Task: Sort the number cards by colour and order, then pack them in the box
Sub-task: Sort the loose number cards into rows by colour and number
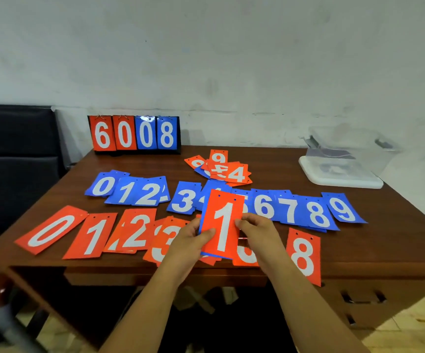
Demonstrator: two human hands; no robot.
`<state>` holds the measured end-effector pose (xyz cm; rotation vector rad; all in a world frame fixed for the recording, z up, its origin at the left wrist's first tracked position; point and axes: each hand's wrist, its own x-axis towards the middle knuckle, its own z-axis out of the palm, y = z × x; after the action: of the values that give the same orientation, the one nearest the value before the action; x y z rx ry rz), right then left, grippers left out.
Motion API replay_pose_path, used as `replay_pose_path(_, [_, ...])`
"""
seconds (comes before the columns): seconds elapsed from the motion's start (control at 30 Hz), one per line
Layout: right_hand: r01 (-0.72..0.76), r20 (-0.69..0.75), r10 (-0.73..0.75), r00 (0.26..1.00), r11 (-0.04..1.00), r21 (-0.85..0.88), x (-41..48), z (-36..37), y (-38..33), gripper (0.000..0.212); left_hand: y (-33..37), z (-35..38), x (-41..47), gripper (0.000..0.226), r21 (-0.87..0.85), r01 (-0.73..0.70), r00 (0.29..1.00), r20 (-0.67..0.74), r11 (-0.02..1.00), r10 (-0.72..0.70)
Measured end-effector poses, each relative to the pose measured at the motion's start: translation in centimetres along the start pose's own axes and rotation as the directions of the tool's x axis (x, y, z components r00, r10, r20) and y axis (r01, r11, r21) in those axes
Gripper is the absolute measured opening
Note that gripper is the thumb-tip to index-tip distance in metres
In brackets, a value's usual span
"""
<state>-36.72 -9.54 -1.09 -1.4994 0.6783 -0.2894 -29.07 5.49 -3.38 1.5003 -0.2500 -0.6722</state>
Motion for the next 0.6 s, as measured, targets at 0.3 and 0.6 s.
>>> replay_pose_path(0.3, [0.044,0.165,-0.037,0.986,0.998,-0.040,0.2,7.9,-0.3,0.016,0.3,-8.3,-2.0,0.030,0.268,-0.065,0.957,-0.258,0.961,0.137])
replay_pose_path(0.6, [0.022,0.216,-0.009,0.976,0.998,-0.057,0.5,13.5,-0.1,0.026,0.9,-21.4,-3.5,0.045,0.530,0.230,0.738,-0.642,0.816,0.209])
